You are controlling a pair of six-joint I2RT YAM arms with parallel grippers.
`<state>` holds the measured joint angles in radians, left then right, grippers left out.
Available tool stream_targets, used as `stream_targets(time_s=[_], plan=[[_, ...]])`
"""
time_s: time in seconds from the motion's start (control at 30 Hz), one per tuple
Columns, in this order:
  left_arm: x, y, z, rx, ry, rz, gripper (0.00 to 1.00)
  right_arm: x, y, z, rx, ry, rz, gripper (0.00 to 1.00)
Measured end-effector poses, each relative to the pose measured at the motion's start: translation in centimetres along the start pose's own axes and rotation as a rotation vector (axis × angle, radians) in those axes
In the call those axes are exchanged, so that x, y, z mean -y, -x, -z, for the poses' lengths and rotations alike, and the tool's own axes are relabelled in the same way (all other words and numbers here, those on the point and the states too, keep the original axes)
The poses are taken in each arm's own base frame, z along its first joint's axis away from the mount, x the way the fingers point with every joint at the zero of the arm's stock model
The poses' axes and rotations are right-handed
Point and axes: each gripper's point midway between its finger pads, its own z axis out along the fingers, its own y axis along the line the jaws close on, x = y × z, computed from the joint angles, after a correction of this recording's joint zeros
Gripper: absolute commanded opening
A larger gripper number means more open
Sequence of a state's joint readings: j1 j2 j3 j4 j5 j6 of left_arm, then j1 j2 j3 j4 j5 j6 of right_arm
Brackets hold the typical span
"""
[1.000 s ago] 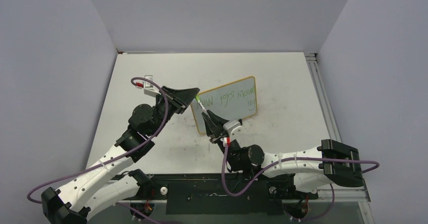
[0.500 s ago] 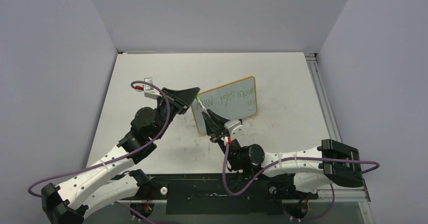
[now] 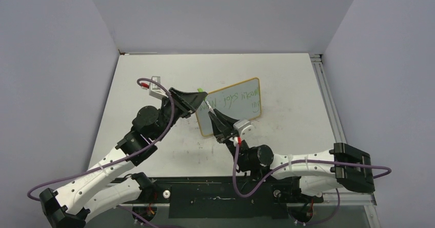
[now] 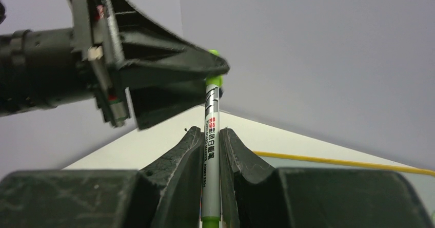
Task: Write a sentence on the whiteboard
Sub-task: Close the whiteboard marker at the center of the board.
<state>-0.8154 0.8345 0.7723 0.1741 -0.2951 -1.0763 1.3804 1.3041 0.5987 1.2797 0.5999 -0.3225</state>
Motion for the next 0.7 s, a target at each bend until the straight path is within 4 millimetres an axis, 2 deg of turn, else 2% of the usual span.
stream_targets(time_s=[0.1,0.13,0.23,0.33,0.47,0.57,0.7], plan=[[-0.1,-1.1,0.6,-0.118,0.008,-0.066,0.72,1.4,1.1,0.0,0.009,-0.024,-0.02,0.05],[-0.5,-0.8,0.6,-0.135,0.019,-0.089,0.8,1.9,1.4,0.1,0.009,-0.031,-0.028,0.05],[-1.0,1.3,0.7,-0.139,0.054,-0.157,0.92,3.3,2.3,1.1,0.004,-0.045,-0.062,0.05],[0.1,3.4,0.7,-0.136,0.055,-0.23,0.97,4.1,2.6,2.1,-0.023,-0.041,-0.088,0.05],[1.1,5.7,0.8,-0.133,0.047,-0.328,0.97,4.1,1.4,3.1,-0.107,-0.011,-0.103,0.05],[-0.4,8.1,0.6,-0.119,0.1,-0.405,0.97,3.3,-0.6,4.0,-0.197,0.044,-0.105,0.05],[-4.0,10.7,0.4,-0.112,0.194,-0.466,0.97,2.2,-3.9,4.9,-0.331,0.164,-0.146,0.05]])
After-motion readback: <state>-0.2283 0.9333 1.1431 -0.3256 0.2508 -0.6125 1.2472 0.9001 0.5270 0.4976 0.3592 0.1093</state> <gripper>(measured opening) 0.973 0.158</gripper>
